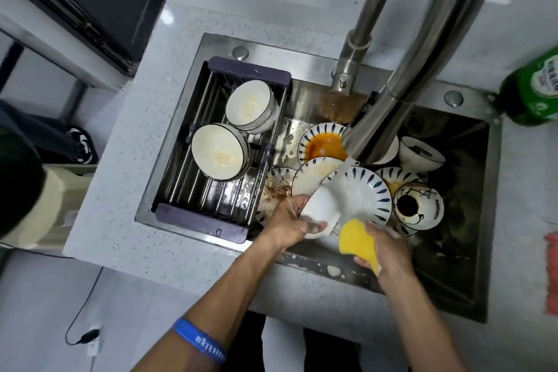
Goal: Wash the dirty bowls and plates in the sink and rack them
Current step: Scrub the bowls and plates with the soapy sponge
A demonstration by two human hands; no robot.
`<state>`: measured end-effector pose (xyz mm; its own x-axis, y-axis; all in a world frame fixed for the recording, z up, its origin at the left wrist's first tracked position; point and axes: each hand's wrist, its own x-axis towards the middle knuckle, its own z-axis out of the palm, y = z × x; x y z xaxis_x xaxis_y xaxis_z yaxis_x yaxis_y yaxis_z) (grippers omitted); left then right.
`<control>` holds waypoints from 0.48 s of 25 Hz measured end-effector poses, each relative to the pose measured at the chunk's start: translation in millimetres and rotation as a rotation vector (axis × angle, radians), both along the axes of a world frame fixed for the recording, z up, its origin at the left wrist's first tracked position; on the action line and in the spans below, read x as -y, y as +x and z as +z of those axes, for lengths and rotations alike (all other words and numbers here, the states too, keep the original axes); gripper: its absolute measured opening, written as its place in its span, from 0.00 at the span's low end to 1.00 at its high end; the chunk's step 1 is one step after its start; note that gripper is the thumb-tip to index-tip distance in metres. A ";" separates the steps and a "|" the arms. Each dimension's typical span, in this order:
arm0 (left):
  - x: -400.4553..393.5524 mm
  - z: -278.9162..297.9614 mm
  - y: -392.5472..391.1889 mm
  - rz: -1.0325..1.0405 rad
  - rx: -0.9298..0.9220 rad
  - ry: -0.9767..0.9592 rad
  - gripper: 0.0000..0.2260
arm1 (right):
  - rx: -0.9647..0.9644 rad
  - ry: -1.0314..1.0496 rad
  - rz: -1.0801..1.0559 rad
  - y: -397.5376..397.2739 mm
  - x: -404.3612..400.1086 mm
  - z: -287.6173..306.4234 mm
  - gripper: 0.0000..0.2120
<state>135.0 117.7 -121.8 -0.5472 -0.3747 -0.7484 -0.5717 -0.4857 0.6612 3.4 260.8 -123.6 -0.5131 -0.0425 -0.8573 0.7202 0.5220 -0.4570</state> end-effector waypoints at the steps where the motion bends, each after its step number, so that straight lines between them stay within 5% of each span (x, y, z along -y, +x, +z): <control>1: 0.5 0.7 0.3 -0.078 0.010 -0.049 0.22 | -0.002 -0.007 0.019 1.6 3.8 2.1 0.14; 3: 3.2 10.5 3.3 -0.310 -0.004 -0.241 0.24 | 0.008 0.003 0.065 6.5 13.4 9.1 0.09; 6: 17.1 28.7 21.6 -0.930 0.033 -0.839 0.24 | 0.043 0.046 0.131 18.1 28.9 17.0 0.10; 9: 31.7 49.3 24.7 -1.228 0.089 -1.024 0.19 | 0.174 -0.005 0.218 34.4 41.3 20.4 0.21; 12: 45.7 68.6 16.9 -1.394 0.015 -1.248 0.16 | 0.193 0.006 0.318 52.0 63.8 30.4 0.07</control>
<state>151.9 71.9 -53.3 -0.8992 0.0140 -0.4372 -0.0886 0.9730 0.2132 55.4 197.0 -93.2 -0.3043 -0.1688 -0.9375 0.5942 0.7356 -0.3253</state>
